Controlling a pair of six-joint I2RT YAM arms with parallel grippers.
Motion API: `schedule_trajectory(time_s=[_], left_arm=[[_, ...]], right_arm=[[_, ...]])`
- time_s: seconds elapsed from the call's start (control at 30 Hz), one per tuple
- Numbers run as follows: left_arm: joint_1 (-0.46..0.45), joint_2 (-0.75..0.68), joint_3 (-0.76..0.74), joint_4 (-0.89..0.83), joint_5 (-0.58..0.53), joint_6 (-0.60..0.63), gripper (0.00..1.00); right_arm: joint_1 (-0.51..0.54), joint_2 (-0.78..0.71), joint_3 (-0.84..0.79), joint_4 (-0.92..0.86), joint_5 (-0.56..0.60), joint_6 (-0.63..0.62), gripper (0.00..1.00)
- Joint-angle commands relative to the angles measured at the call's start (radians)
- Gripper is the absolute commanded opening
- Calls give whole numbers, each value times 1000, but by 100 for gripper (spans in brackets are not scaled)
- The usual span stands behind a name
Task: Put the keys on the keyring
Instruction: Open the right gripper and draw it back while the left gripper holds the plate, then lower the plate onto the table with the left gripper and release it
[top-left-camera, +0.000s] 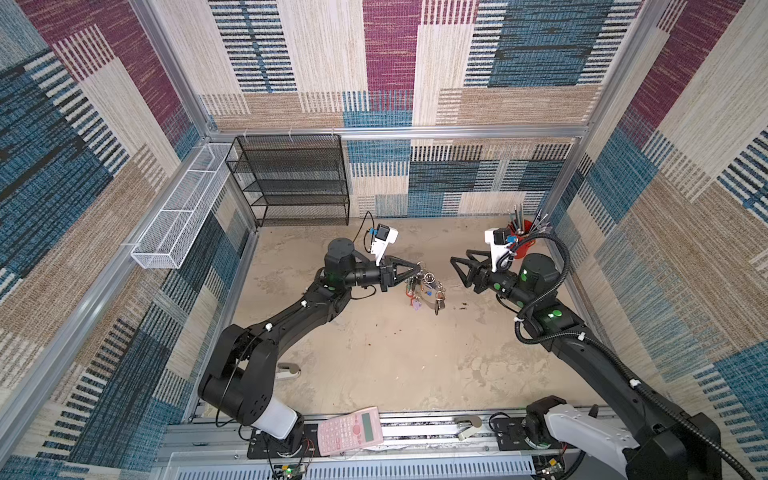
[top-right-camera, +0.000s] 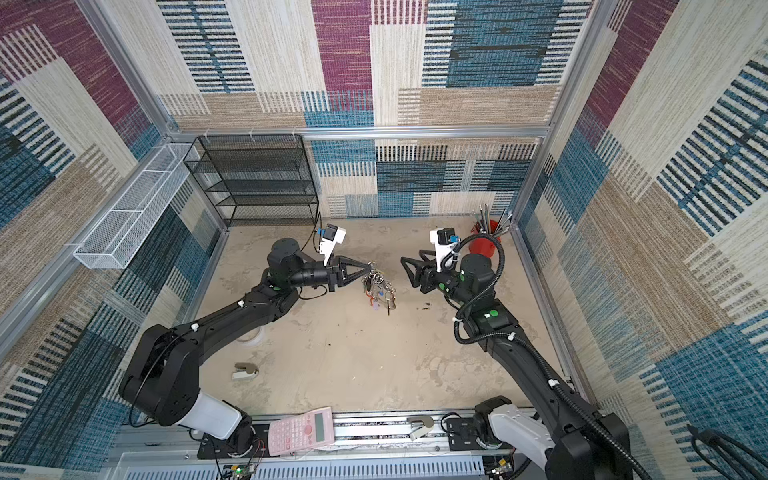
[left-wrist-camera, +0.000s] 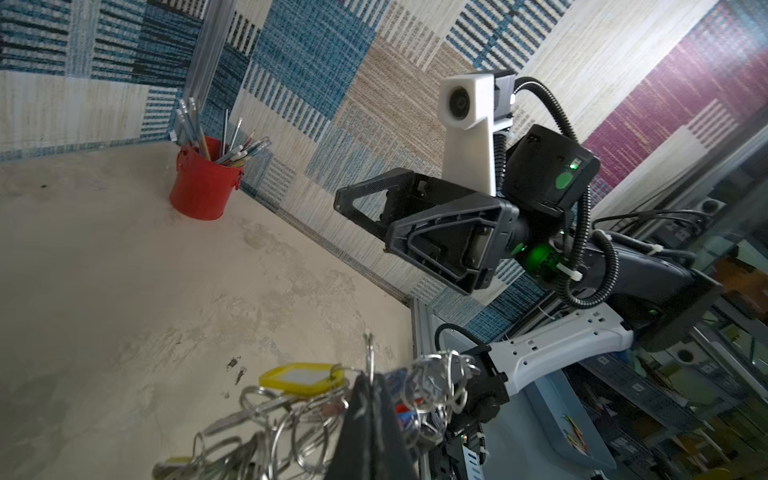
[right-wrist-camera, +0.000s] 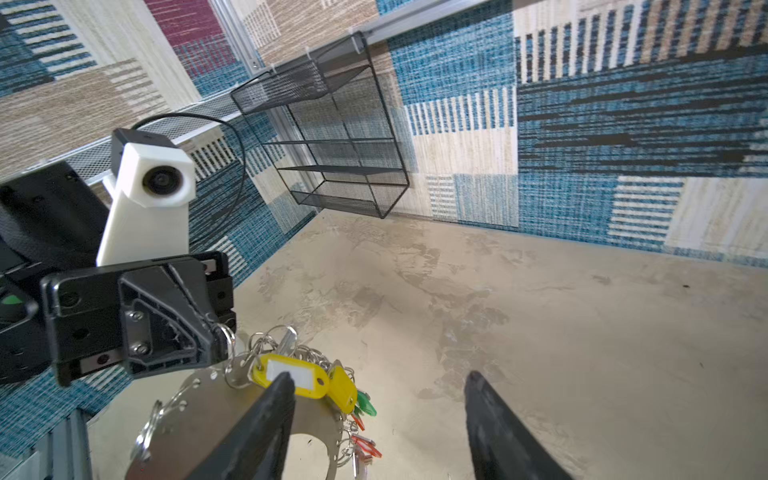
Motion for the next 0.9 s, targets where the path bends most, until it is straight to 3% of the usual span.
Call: schedule_trajectory(time_s=[0.0, 0.2, 0.57, 0.73, 0.87], left_arm=[[2, 2, 56, -246, -117, 147, 0], [2, 85, 119, -268, -175, 102, 0], [-5, 315, 502, -438, -276, 98, 0], [-4, 349, 491, -427, -324, 94, 0], [0, 327, 329, -316, -338, 43, 0]], right_arm=[[-3, -10, -18, 36, 51, 32, 72], [-5, 1, -40, 47, 26, 38, 79], [-6, 43, -81, 80, -7, 78, 85], [-6, 36, -102, 91, -13, 88, 86], [-6, 30, -123, 97, -23, 87, 86]])
